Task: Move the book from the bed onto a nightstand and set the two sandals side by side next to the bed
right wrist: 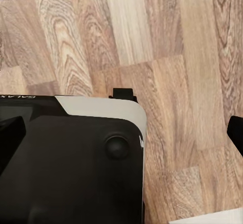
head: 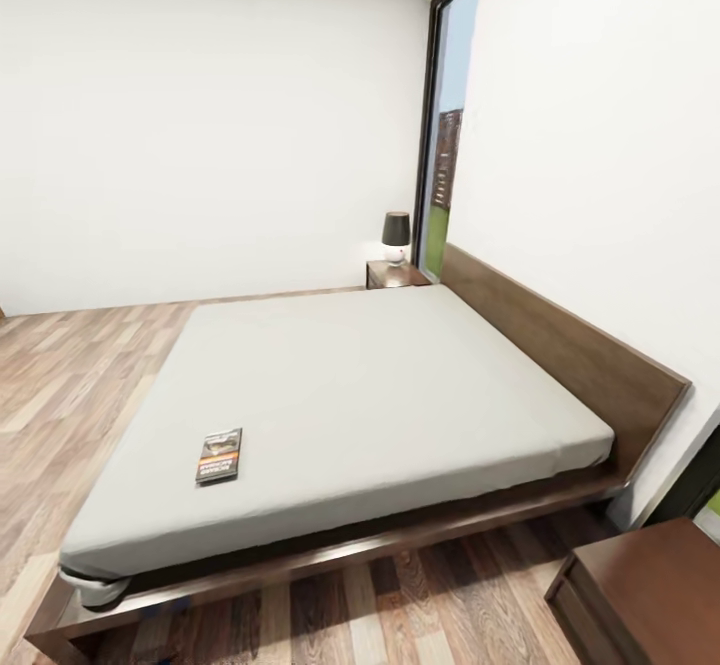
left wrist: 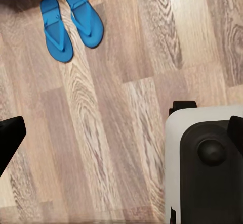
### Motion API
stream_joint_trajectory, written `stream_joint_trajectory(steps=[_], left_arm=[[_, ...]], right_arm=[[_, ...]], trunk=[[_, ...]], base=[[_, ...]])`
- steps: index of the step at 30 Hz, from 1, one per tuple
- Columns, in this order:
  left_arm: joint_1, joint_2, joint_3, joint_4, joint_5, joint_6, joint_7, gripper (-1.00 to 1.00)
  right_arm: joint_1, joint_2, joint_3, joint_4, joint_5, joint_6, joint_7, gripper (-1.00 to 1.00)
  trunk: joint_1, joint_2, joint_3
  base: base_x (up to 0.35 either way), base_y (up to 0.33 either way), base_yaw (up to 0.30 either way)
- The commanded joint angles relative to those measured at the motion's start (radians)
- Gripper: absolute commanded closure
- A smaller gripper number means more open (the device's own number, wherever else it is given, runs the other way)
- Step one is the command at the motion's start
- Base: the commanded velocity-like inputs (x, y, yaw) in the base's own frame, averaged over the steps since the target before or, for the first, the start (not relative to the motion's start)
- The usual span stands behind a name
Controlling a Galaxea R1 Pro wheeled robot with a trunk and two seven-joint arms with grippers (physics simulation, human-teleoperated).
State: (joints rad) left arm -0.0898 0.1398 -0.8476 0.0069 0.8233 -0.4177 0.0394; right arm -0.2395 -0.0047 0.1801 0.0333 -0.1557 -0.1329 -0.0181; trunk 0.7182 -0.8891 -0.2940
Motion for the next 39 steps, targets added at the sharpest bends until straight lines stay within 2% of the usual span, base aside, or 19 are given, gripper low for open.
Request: stream_joint_trajectory(steps=[1,19,39], left_arm=[[-0.001,0.0,-0.008,0.001,0.002,-0.003,0.004,-1.0],[-0.001,0.0,-0.008,0.001,0.002,-0.003,0.004,-1.0],[-0.001,0.0,-0.008,0.001,0.002,-0.004,0.005,-1.0]], right_arm=[[-0.001,0.0,0.009,0.004,-0.01,-0.007,0.0,-1.0],[-0.001,0.001,0.009,0.004,-0.01,-0.007,0.0,-1.0],[-0.001,0.0,0.009,0.004,-0.008,-0.007,0.0,-1.0]], trunk=[[0.0,-0.001,-0.001],[0.0,-0.001,-0.001],[0.0,-0.001,-0.001]], base=[[0.008,-0.034,0.238],[0.127,-0.069,0.26],[0.048,-0.031,0.047]])
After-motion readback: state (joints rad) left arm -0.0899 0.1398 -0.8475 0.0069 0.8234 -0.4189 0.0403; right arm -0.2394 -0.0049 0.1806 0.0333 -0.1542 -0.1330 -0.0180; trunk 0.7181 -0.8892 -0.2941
